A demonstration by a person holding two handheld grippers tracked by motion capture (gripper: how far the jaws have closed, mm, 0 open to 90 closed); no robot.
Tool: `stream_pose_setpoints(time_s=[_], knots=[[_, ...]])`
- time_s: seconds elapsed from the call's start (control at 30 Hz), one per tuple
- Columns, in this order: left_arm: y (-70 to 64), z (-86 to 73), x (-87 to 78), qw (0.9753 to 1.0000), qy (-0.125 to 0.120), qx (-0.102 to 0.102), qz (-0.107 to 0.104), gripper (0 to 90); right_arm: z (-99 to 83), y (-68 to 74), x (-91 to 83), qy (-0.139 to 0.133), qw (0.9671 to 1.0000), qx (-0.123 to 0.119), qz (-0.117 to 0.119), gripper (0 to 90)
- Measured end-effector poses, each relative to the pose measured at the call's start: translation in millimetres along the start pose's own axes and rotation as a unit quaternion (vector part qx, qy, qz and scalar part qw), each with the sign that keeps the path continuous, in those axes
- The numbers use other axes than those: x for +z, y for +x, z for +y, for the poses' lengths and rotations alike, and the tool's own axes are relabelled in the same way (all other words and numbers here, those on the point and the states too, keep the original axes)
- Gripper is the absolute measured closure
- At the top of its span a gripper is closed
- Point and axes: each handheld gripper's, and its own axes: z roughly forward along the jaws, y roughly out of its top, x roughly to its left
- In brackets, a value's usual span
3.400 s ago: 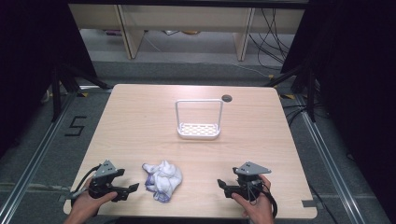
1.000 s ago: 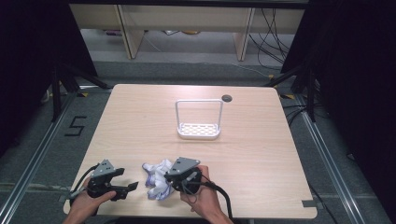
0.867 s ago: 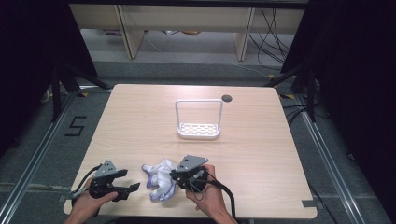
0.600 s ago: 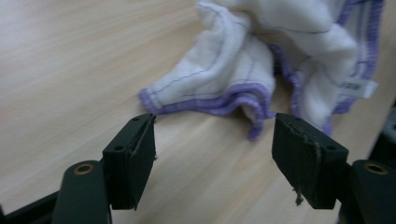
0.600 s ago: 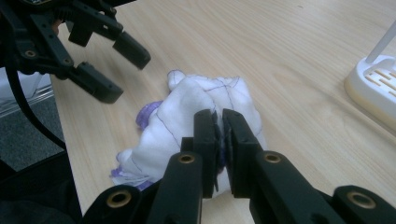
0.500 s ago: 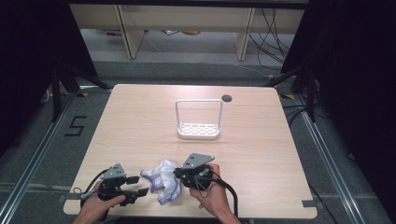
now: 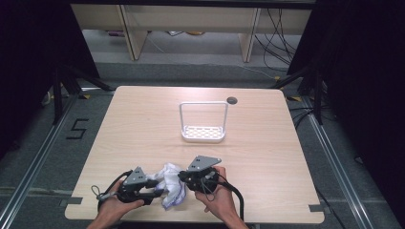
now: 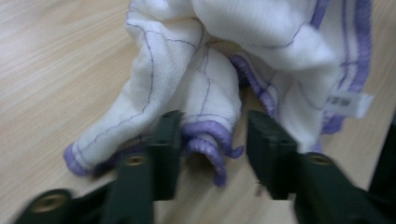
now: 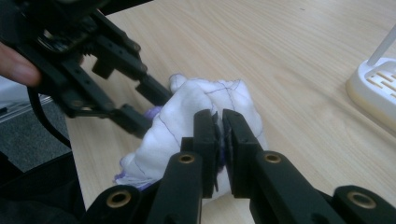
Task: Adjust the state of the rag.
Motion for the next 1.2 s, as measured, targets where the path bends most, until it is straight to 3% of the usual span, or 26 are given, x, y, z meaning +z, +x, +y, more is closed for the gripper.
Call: stream_pose_setpoints(time_s=[0.03,0.13,0.27,0.4,0.47,0.5,0.6,0.63,0.67,0.73,0.77,0.8,0.83,0.87,0.9,0.93,1.0,1.1,1.2], knots=[[1.3,2.2,-0.3,1.0000,-0.002,0.002,0.000,75.9,0.2,-0.3,-1.0,-0.002,1.0000,0.000,0.001,85.6],[5.7,8.7,-9.3,0.9995,-0.022,0.017,0.012,79.3,1.3,-5.4,-8.9,-0.009,0.9999,-0.012,-0.008,86.3],[11.1,12.2,-23.8,0.9989,-0.047,-0.005,0.000,79.5,1.6,-18.2,-30.6,-0.024,0.9996,-0.002,-0.015,86.6],[11.6,20.0,-33.8,0.9984,-0.053,0.007,-0.021,79.7,-4.1,-30.9,-52.4,-0.037,0.9989,0.014,-0.027,86.7],[11.3,25.4,-35.6,0.9982,-0.047,0.019,-0.033,79.7,-9.7,-37.5,-61.8,-0.034,0.9982,0.030,-0.039,86.9],[11.9,28.4,-34.8,0.9981,-0.043,0.024,-0.038,79.7,-12.6,-44.2,-64.6,-0.037,0.9981,0.016,-0.045,86.9],[13.0,33.0,-25.1,0.9981,-0.031,0.033,-0.041,79.8,-24.1,-61.9,-66.6,-0.020,0.9964,0.049,-0.065,86.8],[14.8,33.4,-19.9,0.9981,-0.025,0.038,-0.042,79.8,-33.0,-78.6,-59.8,0.000,0.9954,0.061,-0.074,86.8],[16.6,33.6,-14.9,0.9985,-0.017,0.037,-0.036,79.8,-33.0,-78.6,-59.8,0.000,0.9954,0.061,-0.074,86.8],[20.7,32.1,-5.9,0.9986,-0.004,0.036,-0.039,79.7,-43.3,-92.8,-48.9,0.028,0.9930,0.083,-0.080,86.7],[21.0,30.9,-2.7,0.9987,0.001,0.030,-0.042,79.7,-49.5,-98.8,-41.0,0.025,0.9921,0.088,-0.086,86.6],[21.7,29.7,-1.1,0.9985,0.010,0.032,-0.043,79.6,-52.7,-102.2,-36.8,0.039,0.9904,0.101,-0.085,86.3],[23.0,28.2,0.7,0.9981,0.015,0.038,-0.046,79.3,-55.0,-105.6,-34.2,0.059,0.9896,0.099,-0.086,85.6],[25.3,26.9,0.1,0.9977,0.028,0.046,-0.041,78.9,-57.0,-108.8,-32.4,0.062,0.9896,0.094,-0.090,84.2],[24.4,24.4,1.3,0.9984,0.019,0.029,-0.045,78.6,-57.8,-110.8,-32.4,0.059,0.9893,0.098,-0.090,79.8],[26.9,22.7,0.3,0.9980,0.028,0.037,-0.043,77.7,-58.2,-112.7,-35.9,0.048,0.9881,0.103,-0.104,70.9],[28.0,17.8,-1.0,0.9981,0.031,0.026,-0.045,76.5,-57.1,-111.5,-40.3,0.047,0.9880,0.105,-0.103,66.5],[27.0,14.0,-2.8,0.9984,0.030,0.016,-0.046,68.2,-54.6,-99.3,-56.8,0.037,0.9883,0.099,-0.110,58.9],[23.9,14.8,-6.4,0.9988,0.025,0.008,-0.042,58.1,-54.4,-77.0,-70.5,0.039,0.9898,0.090,-0.103,55.5]])
